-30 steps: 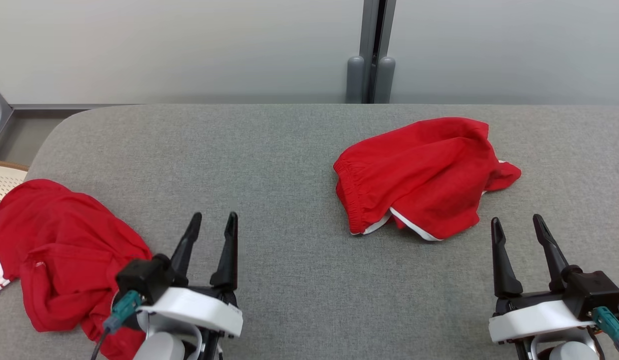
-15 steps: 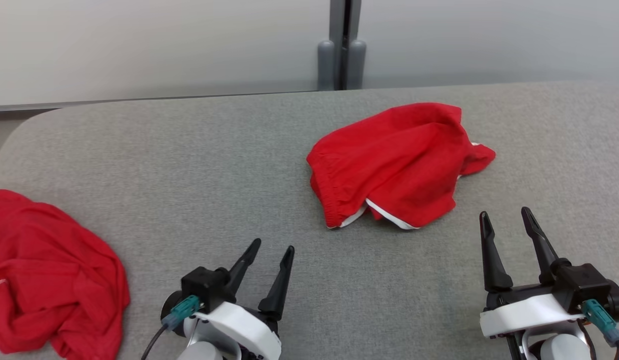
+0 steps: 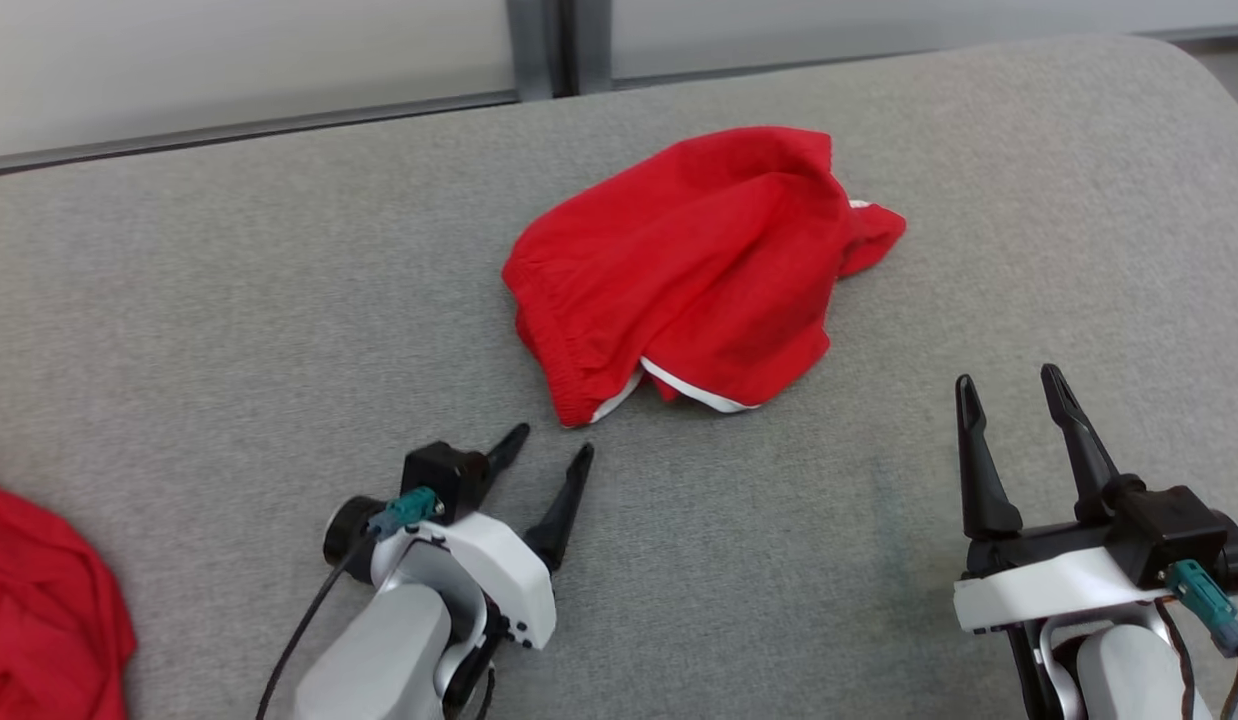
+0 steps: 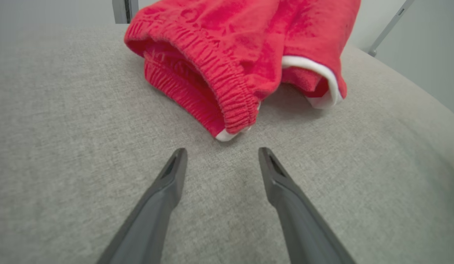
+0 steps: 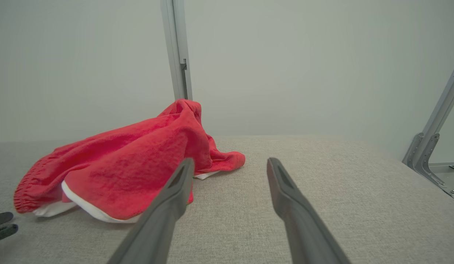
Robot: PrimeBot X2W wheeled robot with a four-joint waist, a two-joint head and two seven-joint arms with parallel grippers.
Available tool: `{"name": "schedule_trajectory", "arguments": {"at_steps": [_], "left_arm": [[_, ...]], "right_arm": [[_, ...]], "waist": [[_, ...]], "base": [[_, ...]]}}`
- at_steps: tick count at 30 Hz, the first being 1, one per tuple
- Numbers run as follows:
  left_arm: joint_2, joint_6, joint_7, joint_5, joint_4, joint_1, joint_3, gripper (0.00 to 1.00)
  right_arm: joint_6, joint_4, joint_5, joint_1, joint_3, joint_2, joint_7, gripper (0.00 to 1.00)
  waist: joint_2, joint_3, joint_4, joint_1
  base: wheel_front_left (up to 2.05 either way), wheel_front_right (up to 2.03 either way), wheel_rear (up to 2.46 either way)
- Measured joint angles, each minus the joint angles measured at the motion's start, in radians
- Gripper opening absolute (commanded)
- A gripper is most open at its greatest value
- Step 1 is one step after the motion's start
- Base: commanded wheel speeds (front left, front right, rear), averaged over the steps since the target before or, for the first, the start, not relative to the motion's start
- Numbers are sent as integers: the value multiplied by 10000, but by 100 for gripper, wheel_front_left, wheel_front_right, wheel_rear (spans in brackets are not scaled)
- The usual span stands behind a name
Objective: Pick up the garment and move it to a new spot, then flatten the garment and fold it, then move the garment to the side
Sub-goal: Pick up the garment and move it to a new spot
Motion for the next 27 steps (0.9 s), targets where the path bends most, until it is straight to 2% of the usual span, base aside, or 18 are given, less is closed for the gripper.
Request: {"name": "schedule_trajectory", "arguments": {"at_steps": [6, 7, 8, 14, 22, 27], "left_arm": [[-2, 0, -2, -186, 591, -792, -128, 100], [0, -2, -4, -238, 614, -859, -148, 75], [8, 0, -12, -560, 658, -917, -138, 0], [-4, 44, -6, -374, 213, -878, 403, 0], [242, 159, 0, 449, -1348, -110, 1685, 0], [328, 303, 0, 920, -1806, 254, 2316, 0]], "right_arm": [[-2, -36, 94, -175, 15, 0, -2, 100], [-2, -35, 105, -211, 0, -2, 0, 100], [0, -31, 123, -269, -21, 0, 0, 100], [-2, 21, 178, -258, -188, -4, 0, 100], [-2, 215, 203, -123, -65, 2, 0, 100], [-2, 316, 190, -103, -4, 2, -2, 100]], "waist": [[0, 389, -521, 0], [0, 436, -590, 0], [0, 497, -703, 0], [0, 415, -645, 0], [0, 54, -3, 0], [0, -146, 411, 0]], "base": [[0, 0, 0], [0, 0, 0], [0, 0, 0], [0, 0, 0], [0, 0, 0], [0, 0, 0]]}}
